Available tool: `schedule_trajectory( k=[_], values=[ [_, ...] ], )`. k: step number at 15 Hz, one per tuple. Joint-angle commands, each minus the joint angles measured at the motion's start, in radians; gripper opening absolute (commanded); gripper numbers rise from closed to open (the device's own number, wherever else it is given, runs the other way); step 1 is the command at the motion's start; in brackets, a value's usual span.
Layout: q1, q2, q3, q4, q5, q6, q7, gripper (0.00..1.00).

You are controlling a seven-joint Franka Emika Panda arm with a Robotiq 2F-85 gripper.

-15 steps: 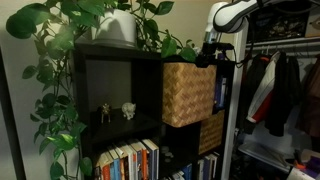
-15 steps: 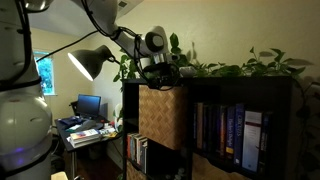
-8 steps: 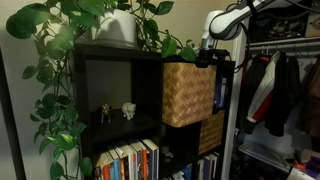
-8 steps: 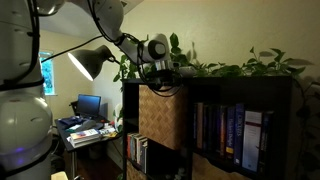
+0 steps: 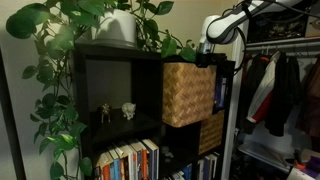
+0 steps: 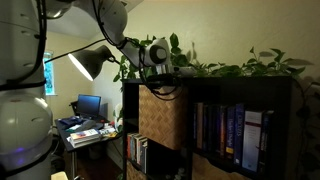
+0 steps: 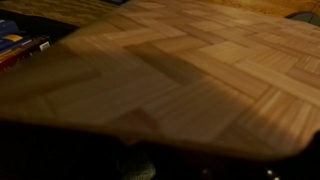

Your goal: Pull out the brown basket then remove the socks from there and put them on the top of the cabinet then push the basket

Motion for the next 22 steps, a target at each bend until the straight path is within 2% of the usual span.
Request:
schedule_trajectory(
  k=[1, 4, 11, 15, 22],
  values=[
    [0.014, -0.027, -0.014, 0.007, 0.022, -0.024, -0.019, 0.31],
    [0.015, -0.051, -0.013, 0.02, 0.026, -0.068, -0.02, 0.13],
    [0.014, -0.133, -0.007, 0.07, -0.007, -0.16, 0.005, 0.13],
    [0.008, -0.165, -0.004, 0.099, -0.033, -0.16, 0.024, 0.13],
    [-0.014, -0.197, 0.007, 0.154, -0.161, -0.141, 0.12, 0.13]
  ],
)
